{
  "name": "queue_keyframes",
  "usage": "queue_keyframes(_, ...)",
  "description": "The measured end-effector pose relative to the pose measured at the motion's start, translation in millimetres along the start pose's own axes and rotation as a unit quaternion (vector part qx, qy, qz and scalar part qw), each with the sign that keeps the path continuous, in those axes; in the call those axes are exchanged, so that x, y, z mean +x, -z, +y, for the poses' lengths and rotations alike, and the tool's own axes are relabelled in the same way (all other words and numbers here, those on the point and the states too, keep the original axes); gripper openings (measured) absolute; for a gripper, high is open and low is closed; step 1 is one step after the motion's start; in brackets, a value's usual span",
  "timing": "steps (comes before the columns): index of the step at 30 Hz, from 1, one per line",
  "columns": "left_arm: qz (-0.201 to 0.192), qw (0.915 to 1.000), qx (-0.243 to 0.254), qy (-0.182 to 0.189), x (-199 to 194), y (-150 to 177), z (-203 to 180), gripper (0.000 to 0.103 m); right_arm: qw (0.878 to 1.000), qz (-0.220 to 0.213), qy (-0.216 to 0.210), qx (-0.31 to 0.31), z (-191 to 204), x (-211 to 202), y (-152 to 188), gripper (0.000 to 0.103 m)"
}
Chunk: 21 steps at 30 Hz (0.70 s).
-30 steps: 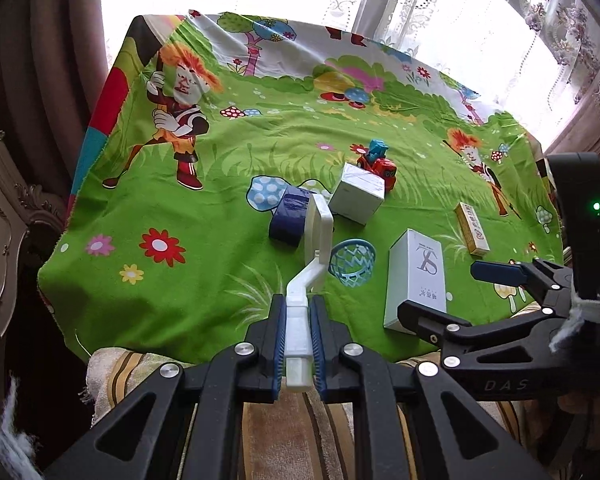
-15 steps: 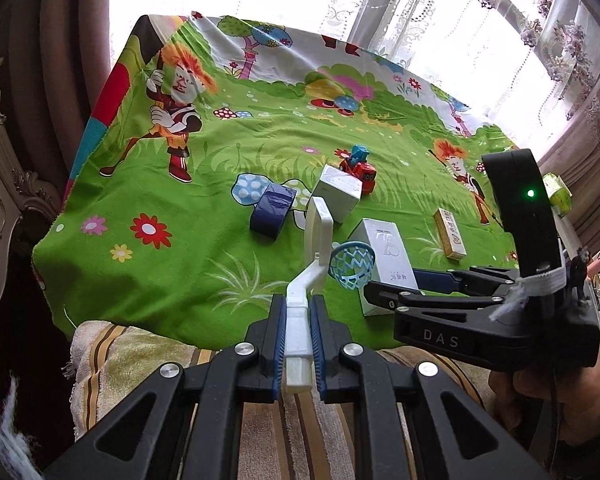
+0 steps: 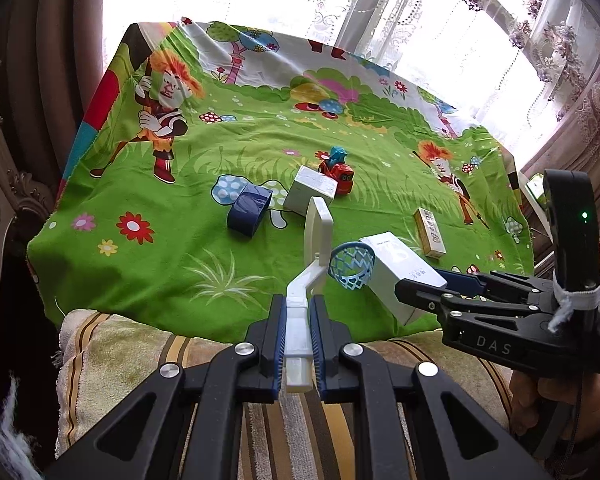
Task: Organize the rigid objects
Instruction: 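Grasp the white box with the S logo with the right tool, then carry the S-logo box into the storage box and open the right tool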
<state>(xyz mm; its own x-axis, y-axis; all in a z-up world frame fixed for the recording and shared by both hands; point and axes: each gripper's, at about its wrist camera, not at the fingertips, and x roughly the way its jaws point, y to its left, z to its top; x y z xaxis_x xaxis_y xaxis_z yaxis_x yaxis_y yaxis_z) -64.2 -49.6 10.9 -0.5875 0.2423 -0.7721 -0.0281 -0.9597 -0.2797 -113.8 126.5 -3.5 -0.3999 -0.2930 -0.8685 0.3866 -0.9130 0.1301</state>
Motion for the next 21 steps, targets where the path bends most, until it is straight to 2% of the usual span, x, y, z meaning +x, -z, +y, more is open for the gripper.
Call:
queue_keyframes(12,0.002,0.9996,0.021,0.019,-2,2,-35,0.013,0.996,-0.066,0.012,0.050,-58,-73,37,0.048)
queue_keyframes(21,0.010,0.9975,0.056,0.043,3,5,-77,0.013,0.985,-0.088,0.067,0.131,-147,-125,94,0.048)
